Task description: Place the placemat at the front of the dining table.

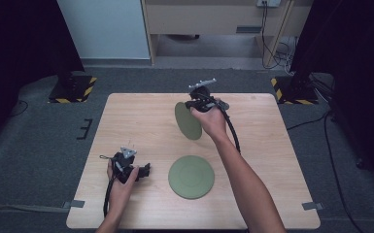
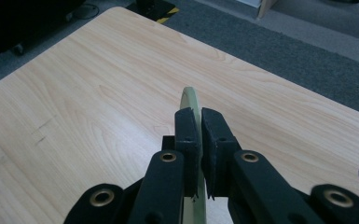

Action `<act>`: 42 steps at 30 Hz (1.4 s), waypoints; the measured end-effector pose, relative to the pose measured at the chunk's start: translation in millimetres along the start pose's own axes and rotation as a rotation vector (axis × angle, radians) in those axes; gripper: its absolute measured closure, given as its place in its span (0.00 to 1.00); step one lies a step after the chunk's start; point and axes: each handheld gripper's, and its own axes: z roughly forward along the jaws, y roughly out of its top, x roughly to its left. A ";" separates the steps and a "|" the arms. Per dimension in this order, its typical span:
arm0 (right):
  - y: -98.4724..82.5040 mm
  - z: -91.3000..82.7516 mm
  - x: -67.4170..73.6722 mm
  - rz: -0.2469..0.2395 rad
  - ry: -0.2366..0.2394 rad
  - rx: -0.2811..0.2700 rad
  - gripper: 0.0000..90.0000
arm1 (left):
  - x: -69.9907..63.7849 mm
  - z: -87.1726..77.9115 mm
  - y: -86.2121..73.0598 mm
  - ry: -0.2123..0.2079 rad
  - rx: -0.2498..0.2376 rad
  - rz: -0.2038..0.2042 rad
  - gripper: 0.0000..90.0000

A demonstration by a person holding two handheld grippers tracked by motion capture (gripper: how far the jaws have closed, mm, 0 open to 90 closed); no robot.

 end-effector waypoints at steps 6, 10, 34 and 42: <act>-5.6 -3.9 -12.8 0.012 -0.018 -0.004 0.96 | -0.1 0.0 0.1 0.002 0.001 0.003 0.01; -8.7 -5.2 -21.6 0.011 -0.040 0.007 0.96 | -0.2 0.0 0.1 0.002 0.001 0.002 0.01; -25.1 -6.6 -70.2 0.065 -0.093 0.016 0.96 | -0.4 0.2 0.2 0.004 0.001 0.003 0.01; -36.6 -6.9 -83.0 0.072 -0.097 0.023 0.95 | -0.6 0.1 0.2 0.005 0.001 0.004 0.01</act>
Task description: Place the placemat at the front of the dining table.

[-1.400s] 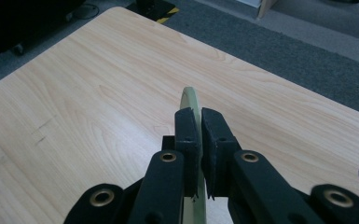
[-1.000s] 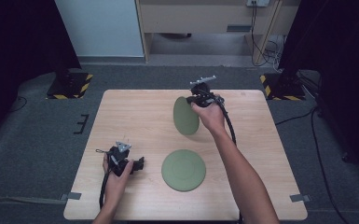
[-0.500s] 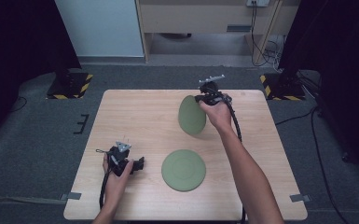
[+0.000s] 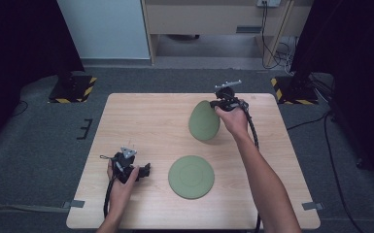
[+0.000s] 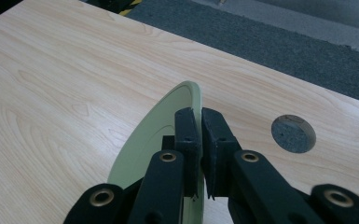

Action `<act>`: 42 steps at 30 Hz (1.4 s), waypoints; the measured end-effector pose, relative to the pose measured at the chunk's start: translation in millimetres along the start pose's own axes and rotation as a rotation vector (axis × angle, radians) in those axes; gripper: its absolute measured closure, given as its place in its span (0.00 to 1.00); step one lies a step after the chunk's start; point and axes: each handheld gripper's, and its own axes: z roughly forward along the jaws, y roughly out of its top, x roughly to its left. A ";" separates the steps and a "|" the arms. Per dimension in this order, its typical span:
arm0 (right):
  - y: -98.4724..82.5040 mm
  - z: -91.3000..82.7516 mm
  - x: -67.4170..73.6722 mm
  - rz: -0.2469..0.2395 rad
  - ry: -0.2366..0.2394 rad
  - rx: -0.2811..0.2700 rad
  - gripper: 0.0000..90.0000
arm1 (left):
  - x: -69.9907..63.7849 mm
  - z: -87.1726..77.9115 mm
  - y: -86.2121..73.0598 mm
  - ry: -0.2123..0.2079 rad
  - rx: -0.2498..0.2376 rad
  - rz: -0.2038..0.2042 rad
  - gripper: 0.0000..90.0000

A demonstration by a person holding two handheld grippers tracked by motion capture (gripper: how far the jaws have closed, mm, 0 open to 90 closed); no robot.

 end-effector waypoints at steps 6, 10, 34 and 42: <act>-10.3 3.5 -10.6 0.013 -0.005 0.005 0.95 | -0.2 -0.2 -0.2 0.000 -0.001 -0.001 0.01; -15.4 4.8 -16.6 0.022 -0.009 0.010 0.95 | -0.3 -0.3 -0.2 0.000 0.000 -0.001 0.01; -28.5 20.3 -34.9 0.053 -0.019 0.032 0.94 | -0.5 -0.4 -0.3 0.000 -0.001 -0.002 0.01; -34.0 27.0 -40.1 0.068 -0.028 0.041 0.93 | -0.5 -0.4 -0.3 0.000 -0.001 -0.001 0.01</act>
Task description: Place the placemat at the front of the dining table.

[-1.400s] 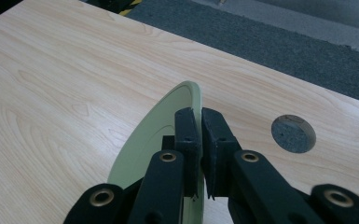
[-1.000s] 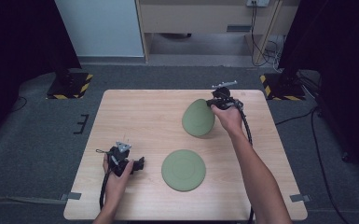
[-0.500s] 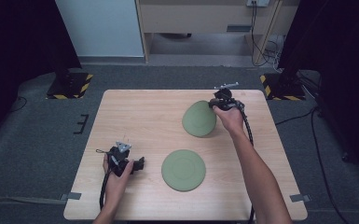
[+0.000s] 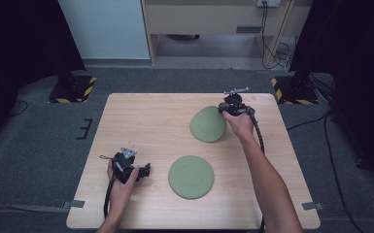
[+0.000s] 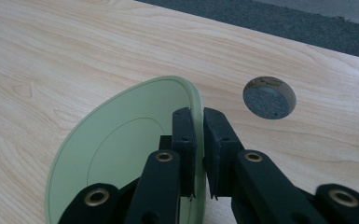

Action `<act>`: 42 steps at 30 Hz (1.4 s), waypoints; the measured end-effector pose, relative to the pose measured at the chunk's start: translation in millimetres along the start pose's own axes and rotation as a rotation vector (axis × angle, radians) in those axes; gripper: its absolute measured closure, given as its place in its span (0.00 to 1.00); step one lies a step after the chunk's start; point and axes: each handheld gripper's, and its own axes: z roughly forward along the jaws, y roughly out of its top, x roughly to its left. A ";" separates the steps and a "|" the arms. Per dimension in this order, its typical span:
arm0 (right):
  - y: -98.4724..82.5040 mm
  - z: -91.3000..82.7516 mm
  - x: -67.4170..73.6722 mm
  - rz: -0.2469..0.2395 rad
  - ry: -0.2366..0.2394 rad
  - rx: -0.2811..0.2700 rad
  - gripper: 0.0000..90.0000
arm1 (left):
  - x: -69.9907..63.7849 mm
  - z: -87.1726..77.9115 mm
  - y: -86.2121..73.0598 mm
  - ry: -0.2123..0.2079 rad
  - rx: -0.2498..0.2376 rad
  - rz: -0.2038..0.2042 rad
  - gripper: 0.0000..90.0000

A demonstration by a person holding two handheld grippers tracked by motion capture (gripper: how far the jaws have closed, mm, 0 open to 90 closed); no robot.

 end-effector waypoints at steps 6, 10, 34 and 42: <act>-2.7 2.5 -3.2 0.006 -0.009 0.004 0.92 | 0.0 0.0 0.0 0.000 0.000 0.000 0.01; -5.7 4.4 -7.0 0.030 -0.048 0.009 0.86 | -0.3 -0.2 -0.1 0.000 0.000 -0.002 0.01; -7.1 -20.7 -2.0 0.061 -0.090 -0.045 0.57 | -1.5 -0.7 -0.7 -0.001 0.000 0.000 0.01; -5.6 -19.6 0.8 0.095 -0.077 -0.027 0.41 | -1.6 -0.7 -0.7 -0.002 0.000 0.000 0.01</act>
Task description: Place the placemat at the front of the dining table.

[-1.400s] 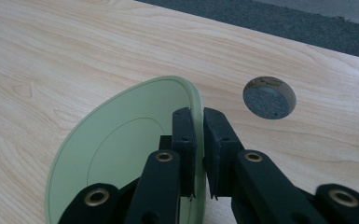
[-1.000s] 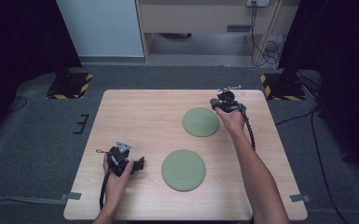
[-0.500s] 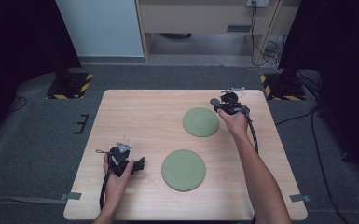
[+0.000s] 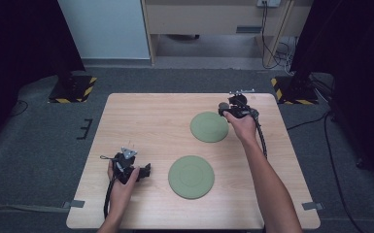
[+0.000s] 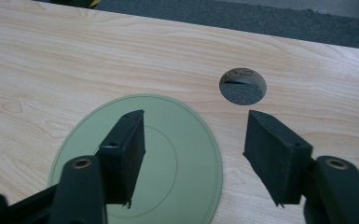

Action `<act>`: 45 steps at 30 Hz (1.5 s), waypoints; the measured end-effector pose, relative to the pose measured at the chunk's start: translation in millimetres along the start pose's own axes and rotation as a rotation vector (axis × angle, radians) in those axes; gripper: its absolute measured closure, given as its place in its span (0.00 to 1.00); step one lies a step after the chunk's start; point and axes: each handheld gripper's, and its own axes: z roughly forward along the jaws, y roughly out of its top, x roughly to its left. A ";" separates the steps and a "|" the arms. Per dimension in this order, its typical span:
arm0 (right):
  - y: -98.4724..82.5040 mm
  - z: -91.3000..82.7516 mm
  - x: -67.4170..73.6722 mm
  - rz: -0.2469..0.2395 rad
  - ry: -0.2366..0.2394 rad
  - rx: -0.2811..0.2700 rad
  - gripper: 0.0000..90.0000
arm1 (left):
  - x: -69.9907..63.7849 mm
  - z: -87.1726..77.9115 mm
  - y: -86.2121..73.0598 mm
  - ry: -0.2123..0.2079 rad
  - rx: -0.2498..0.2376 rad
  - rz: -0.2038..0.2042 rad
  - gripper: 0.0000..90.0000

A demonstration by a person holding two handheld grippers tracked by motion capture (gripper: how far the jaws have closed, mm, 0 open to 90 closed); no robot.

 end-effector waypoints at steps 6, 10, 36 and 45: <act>0.6 -2.4 -1.7 0.008 0.003 -0.005 0.28 | -0.3 -0.3 -0.2 -0.002 0.000 0.002 0.01; 0.5 -5.4 -2.7 0.001 -0.004 -0.018 0.16 | -0.4 -0.2 -0.2 -0.001 0.000 0.002 0.01; -12.4 -32.1 0.9 0.018 -0.031 -0.061 0.07 | -1.6 -1.3 -1.1 -0.002 0.001 0.006 0.01; -34.4 -50.9 0.3 0.015 -0.030 -0.069 0.07 | -1.5 0.3 0.2 -0.007 0.004 0.008 0.00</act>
